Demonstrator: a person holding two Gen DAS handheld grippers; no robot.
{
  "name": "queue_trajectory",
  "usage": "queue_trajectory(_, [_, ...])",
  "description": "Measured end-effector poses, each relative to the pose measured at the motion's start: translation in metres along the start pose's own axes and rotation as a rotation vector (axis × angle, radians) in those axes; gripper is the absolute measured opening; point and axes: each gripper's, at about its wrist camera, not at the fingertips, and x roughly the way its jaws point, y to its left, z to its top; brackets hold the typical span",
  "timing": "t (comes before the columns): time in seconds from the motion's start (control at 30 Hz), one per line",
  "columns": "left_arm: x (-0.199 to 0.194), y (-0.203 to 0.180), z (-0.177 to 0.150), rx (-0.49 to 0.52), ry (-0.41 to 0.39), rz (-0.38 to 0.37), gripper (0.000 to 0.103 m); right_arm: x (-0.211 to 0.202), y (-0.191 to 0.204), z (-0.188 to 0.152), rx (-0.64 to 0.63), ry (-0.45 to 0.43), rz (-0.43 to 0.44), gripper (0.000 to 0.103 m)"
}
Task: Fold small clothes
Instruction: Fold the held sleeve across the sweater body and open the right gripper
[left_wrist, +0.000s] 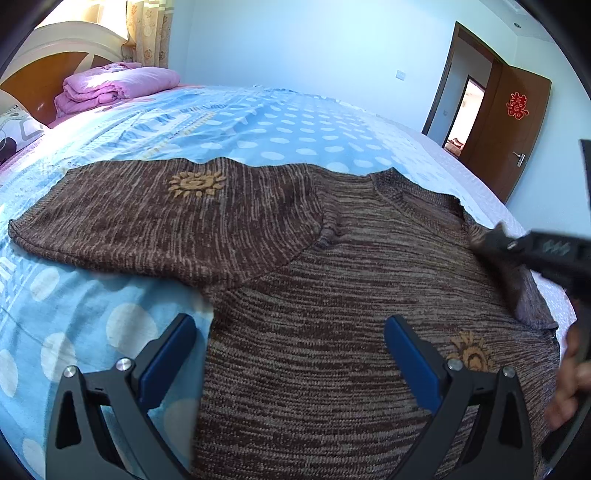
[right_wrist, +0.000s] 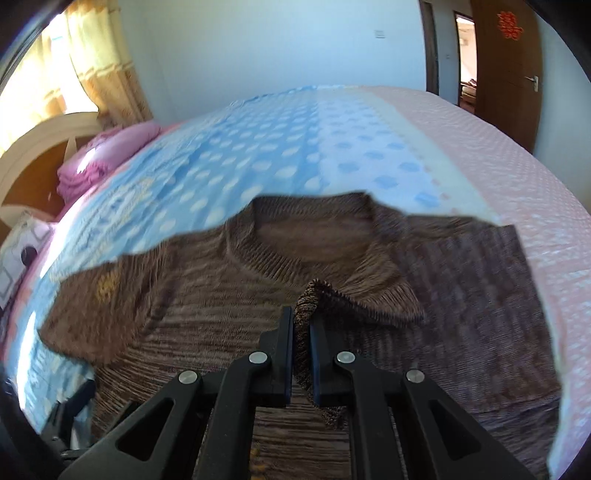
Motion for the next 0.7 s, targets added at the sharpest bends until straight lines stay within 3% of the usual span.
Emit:
queue_trajectory(0.07, [0.0, 0.001, 0.0, -0.003, -0.003, -0.007, 0.103, 0.005, 0.0, -0.007, -0.007, 0.013, 0.025, 0.013])
queue_trajectory(0.17, [-0.001, 0.002, -0.001, -0.006, -0.007, -0.015, 0.103, -0.005, -0.001, -0.006, -0.009, 0.015, 0.143, 0.041])
queue_trajectory(0.23, [-0.001, 0.002, 0.0, -0.008, -0.008, -0.018, 0.103, -0.026, -0.016, -0.004, 0.042, -0.059, 0.19, 0.041])
queue_trajectory(0.27, [-0.001, 0.002, 0.0, -0.008, -0.008, -0.019, 0.103, -0.041, -0.03, -0.004, 0.09, -0.125, 0.174, 0.041])
queue_trajectory(0.33, [-0.001, 0.003, -0.001, -0.009, -0.009, -0.02, 0.103, -0.054, -0.051, -0.005, 0.14, -0.16, 0.1, 0.041])
queue_trajectory(0.47, [-0.002, 0.003, -0.001, -0.011, -0.014, -0.024, 0.103, -0.041, -0.059, -0.019, 0.108, -0.081, 0.045, 0.024])
queue_trajectory(0.67, [-0.001, 0.004, -0.001, -0.01, -0.013, -0.023, 0.103, -0.009, -0.022, -0.025, 0.068, -0.012, 0.117, 0.025])
queue_trajectory(0.7, [-0.001, 0.004, -0.001, -0.009, -0.013, -0.022, 0.103, -0.007, -0.012, -0.023, 0.042, -0.009, 0.175, 0.025])
